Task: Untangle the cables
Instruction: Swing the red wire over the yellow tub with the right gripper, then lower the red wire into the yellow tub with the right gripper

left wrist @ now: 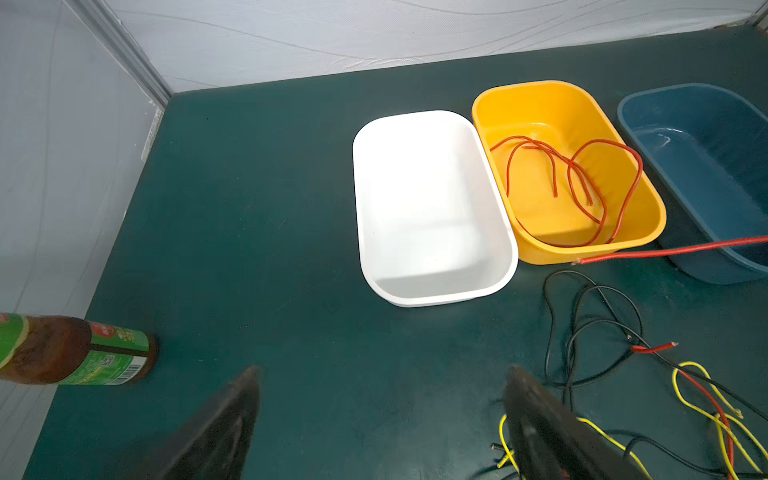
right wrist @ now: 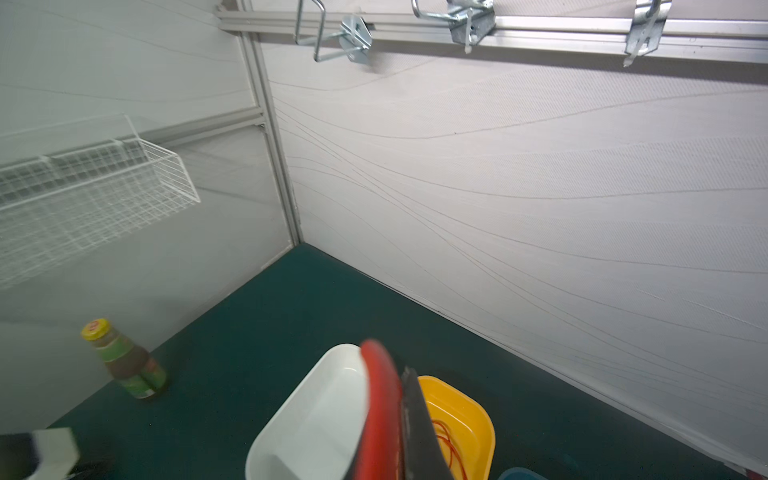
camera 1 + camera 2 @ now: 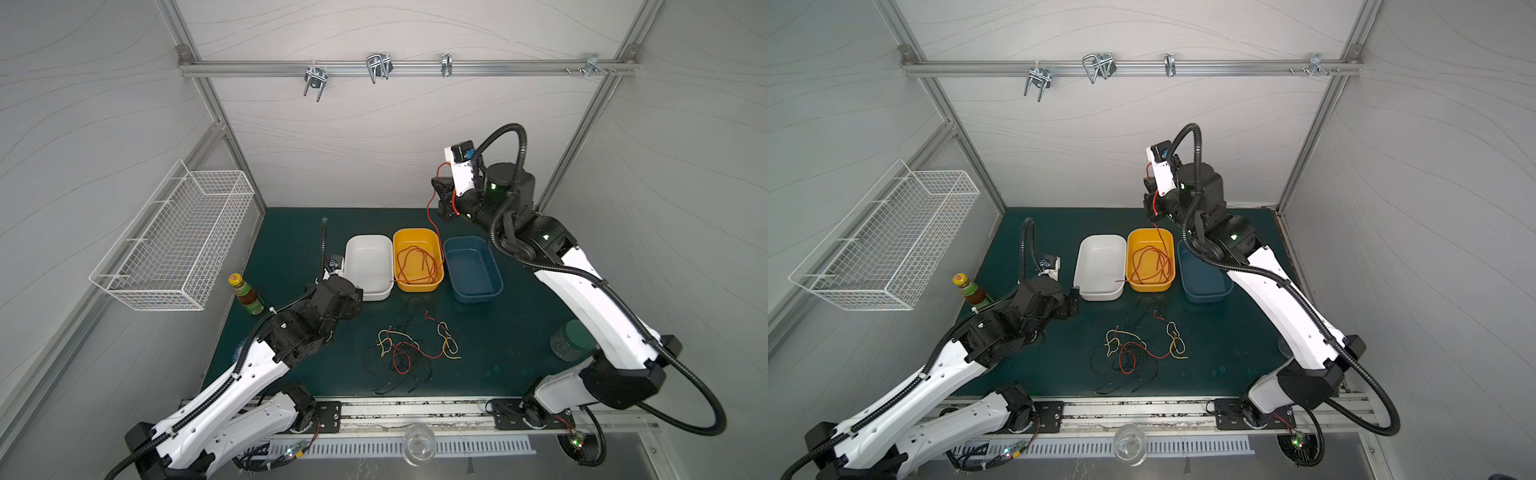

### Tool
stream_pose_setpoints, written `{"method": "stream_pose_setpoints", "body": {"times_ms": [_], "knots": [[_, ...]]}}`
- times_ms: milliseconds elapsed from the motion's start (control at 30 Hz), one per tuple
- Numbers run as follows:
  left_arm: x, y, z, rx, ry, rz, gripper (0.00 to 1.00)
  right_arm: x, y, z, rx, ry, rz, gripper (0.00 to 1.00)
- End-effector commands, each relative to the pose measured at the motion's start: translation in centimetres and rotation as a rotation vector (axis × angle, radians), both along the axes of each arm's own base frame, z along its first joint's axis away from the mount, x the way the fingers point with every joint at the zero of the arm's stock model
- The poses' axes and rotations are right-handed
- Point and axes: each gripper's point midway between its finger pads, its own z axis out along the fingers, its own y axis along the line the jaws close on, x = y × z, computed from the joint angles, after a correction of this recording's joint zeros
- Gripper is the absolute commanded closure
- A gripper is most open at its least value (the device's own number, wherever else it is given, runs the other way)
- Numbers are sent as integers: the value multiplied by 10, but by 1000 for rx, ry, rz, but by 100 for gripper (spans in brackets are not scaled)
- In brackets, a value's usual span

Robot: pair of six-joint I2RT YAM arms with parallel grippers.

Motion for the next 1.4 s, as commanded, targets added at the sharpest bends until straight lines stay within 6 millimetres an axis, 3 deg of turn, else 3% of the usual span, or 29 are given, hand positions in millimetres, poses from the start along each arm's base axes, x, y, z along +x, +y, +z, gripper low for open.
{"method": "stream_pose_setpoints", "body": {"times_ms": [0, 300, 533, 1067, 1367], "knots": [[2, 2, 7, -15, -28, 27, 7, 23, -9, 10, -60, -105, -111, 100], [2, 0, 6, -19, -24, 14, 7, 67, -5, -10, -216, -170, -240, 100], [1, -3, 4, -22, -16, 0, 7, 89, 3, -45, -308, -131, -268, 100], [1, -6, 3, -32, -12, -18, 7, 77, 43, -163, -356, 106, -118, 100], [2, -9, 1, -34, -6, -27, 6, 66, 50, -212, -299, 273, -58, 100]]}}
